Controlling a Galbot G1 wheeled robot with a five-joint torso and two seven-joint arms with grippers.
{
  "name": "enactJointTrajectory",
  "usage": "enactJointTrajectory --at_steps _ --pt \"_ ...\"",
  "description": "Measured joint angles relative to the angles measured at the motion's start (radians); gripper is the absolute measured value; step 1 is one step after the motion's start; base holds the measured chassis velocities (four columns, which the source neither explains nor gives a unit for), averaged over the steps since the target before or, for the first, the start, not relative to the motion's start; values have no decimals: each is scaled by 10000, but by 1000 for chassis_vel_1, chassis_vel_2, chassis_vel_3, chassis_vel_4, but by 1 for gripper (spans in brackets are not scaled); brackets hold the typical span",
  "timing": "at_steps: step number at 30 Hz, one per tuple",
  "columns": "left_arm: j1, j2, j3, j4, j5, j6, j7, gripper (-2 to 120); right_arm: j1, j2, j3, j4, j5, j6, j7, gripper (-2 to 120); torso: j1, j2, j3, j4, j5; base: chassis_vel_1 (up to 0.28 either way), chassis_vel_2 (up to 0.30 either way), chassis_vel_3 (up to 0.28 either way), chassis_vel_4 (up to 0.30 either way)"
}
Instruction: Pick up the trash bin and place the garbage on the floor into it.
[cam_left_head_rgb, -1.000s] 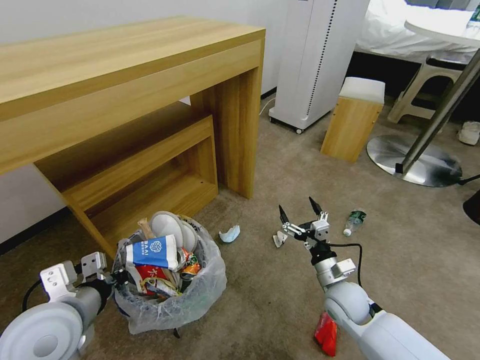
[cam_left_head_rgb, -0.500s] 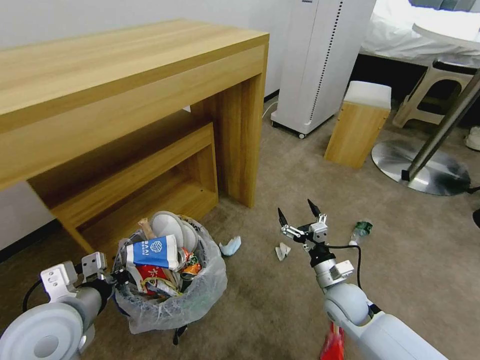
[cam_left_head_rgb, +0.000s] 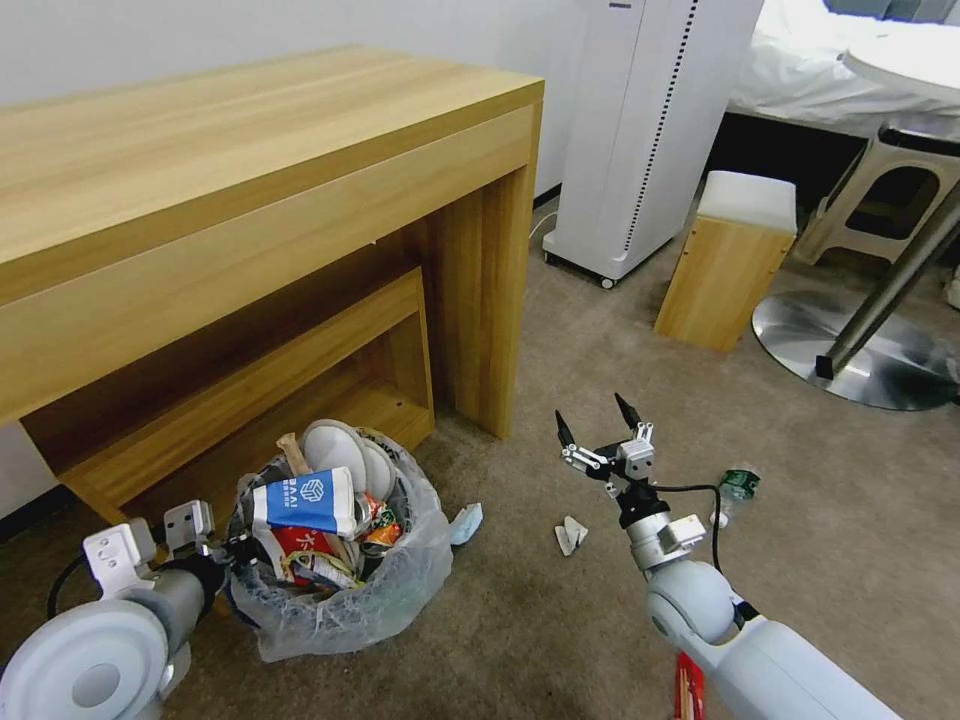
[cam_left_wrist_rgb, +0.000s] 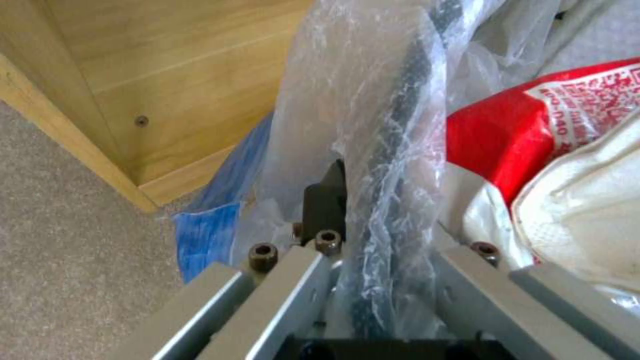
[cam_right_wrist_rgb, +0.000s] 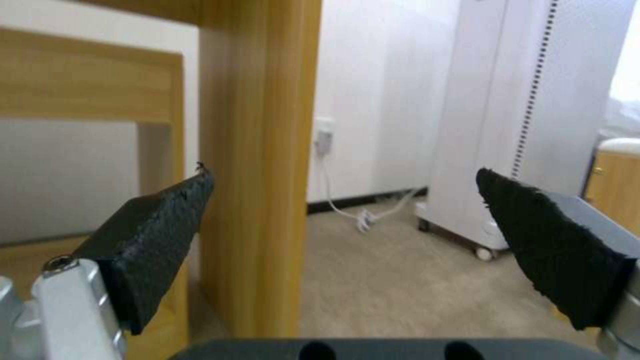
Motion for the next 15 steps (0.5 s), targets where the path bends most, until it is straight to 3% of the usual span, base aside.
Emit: enactJointTrajectory --at_steps 15 --pt "104 -35 -20 -33 44 15 -40 0 -128 -19 154 -47 -894 -529 277 100 0 0 2 0 0 0 0 0 0"
